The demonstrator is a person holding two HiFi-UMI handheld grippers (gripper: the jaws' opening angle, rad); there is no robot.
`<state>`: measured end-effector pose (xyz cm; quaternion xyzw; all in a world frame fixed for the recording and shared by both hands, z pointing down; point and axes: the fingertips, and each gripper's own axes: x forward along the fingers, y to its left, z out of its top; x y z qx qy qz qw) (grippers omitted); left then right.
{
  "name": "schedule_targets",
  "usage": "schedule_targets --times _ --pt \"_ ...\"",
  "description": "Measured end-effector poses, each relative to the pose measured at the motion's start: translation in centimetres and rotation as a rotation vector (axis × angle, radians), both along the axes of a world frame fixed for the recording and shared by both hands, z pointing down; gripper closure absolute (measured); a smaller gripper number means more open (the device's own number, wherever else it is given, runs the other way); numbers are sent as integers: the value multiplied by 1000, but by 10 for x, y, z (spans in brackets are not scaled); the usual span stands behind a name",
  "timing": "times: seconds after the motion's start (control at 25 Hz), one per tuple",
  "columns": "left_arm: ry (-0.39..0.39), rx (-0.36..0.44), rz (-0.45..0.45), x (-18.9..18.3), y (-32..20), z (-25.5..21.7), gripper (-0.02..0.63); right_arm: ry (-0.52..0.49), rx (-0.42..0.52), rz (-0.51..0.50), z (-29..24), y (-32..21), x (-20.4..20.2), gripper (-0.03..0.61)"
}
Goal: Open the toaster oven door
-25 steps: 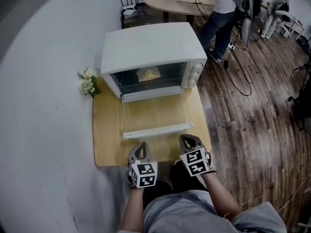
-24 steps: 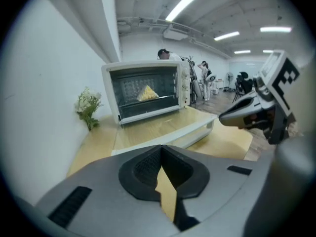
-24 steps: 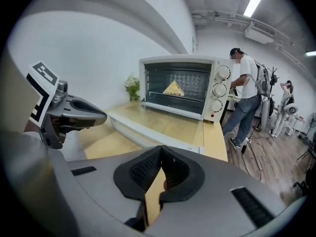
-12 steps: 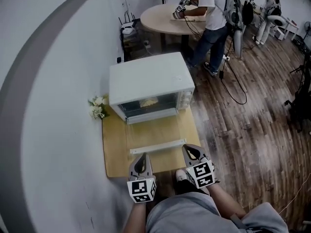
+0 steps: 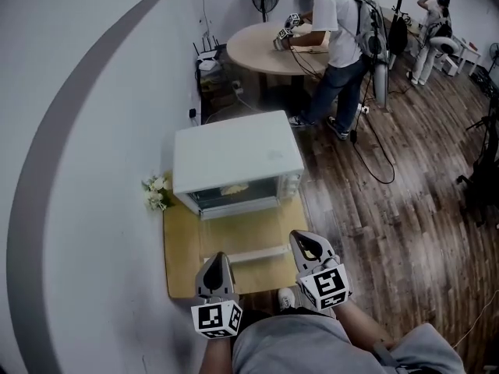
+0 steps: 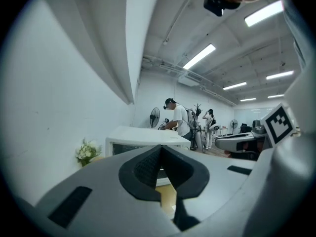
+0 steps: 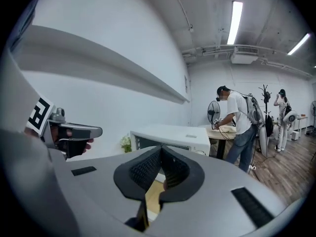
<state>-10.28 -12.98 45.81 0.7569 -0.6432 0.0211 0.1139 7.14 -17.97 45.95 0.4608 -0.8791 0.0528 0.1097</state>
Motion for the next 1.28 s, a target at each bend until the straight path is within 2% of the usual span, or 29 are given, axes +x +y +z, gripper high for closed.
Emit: schedule_targets --times 0.12,0.36,0.64,0.84,1.28 --pt "-1 49 -36 -3 -7 -12 612 -26 6 5 -4 -9 2 578" --pt "-15 111 -35 -11 -17 -28 612 -49 20 7 -4 -24 -3 578" --pt "-29 127 2 -19 -32 -32 612 -62 30 42 -8 -35 -15 580" --pt "-26 142 5 -27 -40 -36 612 -65 63 51 -15 -40 -24 580" --pt "-27 147 -1 -47 -49 -33 612 -41 72 53 -16 -45 -37 580"
